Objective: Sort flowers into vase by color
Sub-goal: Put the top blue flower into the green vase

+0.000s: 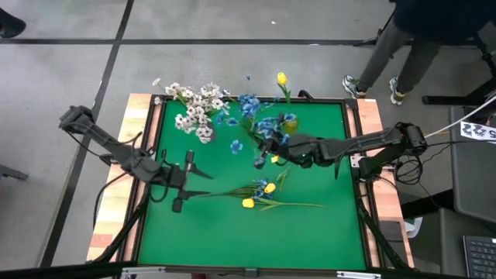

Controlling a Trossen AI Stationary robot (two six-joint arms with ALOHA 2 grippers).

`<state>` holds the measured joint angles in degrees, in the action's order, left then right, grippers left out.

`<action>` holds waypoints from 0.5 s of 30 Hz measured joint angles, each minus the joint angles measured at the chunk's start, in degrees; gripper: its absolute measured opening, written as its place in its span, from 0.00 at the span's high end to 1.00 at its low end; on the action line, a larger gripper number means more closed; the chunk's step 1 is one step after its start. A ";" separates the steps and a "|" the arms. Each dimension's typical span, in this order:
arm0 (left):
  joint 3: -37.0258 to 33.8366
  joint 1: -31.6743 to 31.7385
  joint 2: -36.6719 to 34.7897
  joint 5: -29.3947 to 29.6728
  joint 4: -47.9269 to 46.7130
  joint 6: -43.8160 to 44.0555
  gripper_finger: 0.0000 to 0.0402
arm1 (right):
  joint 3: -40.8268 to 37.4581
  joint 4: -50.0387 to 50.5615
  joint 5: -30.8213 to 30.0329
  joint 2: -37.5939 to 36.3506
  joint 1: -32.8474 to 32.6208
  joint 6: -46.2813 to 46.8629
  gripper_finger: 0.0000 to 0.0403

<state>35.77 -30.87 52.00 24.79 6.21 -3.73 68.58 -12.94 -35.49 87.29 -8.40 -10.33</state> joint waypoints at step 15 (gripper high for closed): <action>0.00 -5.07 -7.37 -0.06 -7.13 2.32 0.49 | -20.06 -29.11 -2.15 1.82 -3.79 6.91 0.96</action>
<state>35.77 -35.94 44.62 24.73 -0.92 -1.41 48.51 -42.06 -37.64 89.12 -12.19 -3.42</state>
